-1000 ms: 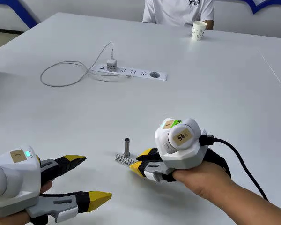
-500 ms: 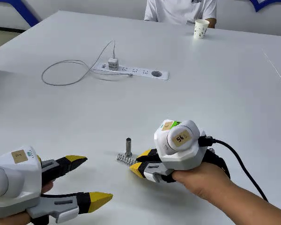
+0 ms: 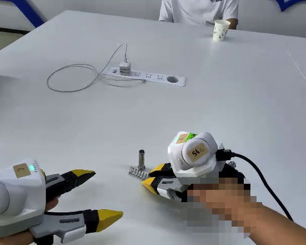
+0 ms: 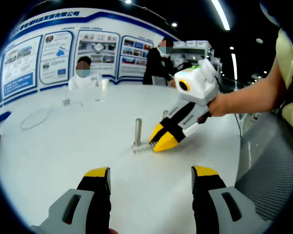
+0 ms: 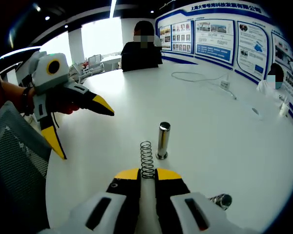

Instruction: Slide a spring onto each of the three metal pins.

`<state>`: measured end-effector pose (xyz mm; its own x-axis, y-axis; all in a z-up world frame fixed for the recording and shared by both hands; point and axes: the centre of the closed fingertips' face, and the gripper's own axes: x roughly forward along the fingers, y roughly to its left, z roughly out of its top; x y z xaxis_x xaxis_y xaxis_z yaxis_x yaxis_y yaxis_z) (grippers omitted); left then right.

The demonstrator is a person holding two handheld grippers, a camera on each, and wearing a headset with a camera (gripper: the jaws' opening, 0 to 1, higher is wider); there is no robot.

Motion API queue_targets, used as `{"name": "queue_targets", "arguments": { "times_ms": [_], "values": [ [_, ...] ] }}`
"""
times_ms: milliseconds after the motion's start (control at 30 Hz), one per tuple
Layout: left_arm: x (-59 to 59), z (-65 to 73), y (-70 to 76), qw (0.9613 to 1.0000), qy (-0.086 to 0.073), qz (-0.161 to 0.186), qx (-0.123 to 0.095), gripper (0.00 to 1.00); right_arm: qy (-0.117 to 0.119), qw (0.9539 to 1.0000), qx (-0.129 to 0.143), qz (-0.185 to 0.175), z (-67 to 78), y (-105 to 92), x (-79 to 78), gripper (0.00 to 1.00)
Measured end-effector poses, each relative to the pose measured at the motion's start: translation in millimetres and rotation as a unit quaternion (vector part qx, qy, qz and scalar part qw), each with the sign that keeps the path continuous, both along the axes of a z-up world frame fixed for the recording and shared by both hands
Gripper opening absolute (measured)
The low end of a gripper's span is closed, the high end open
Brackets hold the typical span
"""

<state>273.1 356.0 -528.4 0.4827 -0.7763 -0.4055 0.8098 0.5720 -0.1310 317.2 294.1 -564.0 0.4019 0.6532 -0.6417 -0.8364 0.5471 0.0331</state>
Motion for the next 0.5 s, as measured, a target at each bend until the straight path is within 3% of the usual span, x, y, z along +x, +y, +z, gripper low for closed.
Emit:
{"name": "queue_targets", "arguments": {
  "times_ms": [267,500],
  "values": [
    [-0.5,0.1,-0.7,1.0000,0.001,0.000,0.000,0.68,-0.004,1.0000,-0.004,0.002,0.2,-0.6,0.1,0.12],
    [0.1,1.1,-2.3,1.0000,0.000,-0.002,-0.001,0.68,-0.017,0.9998,-0.007,0.007,9.5,-0.4,-0.3,0.12]
  ]
}}
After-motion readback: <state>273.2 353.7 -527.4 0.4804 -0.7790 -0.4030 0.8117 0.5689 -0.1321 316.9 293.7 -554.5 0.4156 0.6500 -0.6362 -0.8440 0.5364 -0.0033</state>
